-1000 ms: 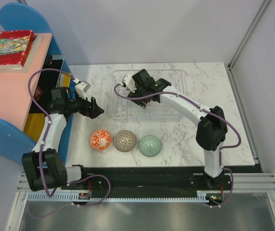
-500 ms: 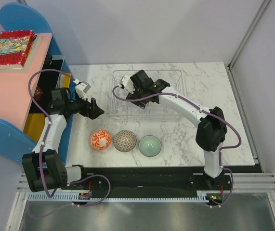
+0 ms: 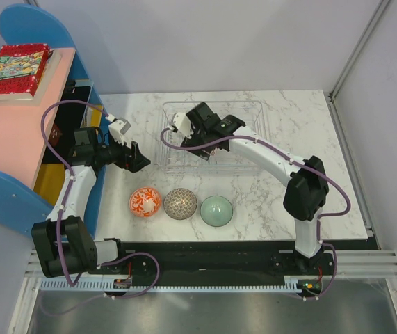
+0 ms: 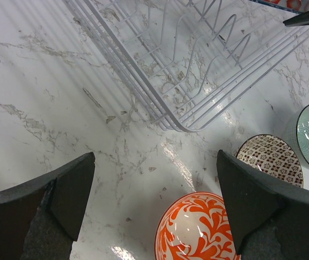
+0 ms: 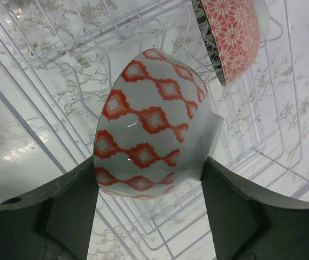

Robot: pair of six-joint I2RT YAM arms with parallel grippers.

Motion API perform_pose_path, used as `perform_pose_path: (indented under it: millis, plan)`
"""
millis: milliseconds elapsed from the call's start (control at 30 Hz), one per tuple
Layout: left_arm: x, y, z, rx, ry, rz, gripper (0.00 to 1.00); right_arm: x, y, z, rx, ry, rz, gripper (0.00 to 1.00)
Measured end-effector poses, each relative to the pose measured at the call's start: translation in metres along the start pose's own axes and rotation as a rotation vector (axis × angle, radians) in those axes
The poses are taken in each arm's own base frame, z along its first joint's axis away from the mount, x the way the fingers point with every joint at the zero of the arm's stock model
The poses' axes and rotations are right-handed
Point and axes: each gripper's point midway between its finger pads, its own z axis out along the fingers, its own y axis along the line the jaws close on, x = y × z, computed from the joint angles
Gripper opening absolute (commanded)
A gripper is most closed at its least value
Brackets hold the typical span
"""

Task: Load the bowls into the dish rack

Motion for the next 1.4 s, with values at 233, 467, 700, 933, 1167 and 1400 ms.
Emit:
perform_pose_path:
  millis: [233, 467, 700, 933, 1167, 1400]
  plan:
    - [0.0, 0.0, 0.0, 0.0, 0.0, -0.001, 1.0, -0.006, -0.002, 0.011, 0.0, 0.001, -0.02, 0.0]
    - [0.0, 0.0, 0.0, 0.0, 0.0, 0.0, 1.0, -0.01, 0.0, 0.024, -0.011, 0.016, -0.061, 0.0]
    - [0.001, 0.0, 0.0, 0.001, 0.002, -0.003, 1.0, -0.016, 0.002, 0.028, -0.026, 0.013, -0.114, 0.0]
    - [0.001, 0.0, 0.0, 0.0, 0.001, -0.004, 1.0, -0.012, 0.007, 0.033, -0.061, 0.031, -0.161, 0.0]
    - [0.001, 0.001, -0.001, -0.002, 0.001, -0.005, 1.0, -0.008, 0.011, 0.043, -0.087, 0.054, -0.216, 0.0]
    - [0.001, 0.001, -0.001, -0.002, 0.0, -0.005, 1.0, -0.01, 0.008, 0.046, -0.079, 0.064, -0.269, 0.0]
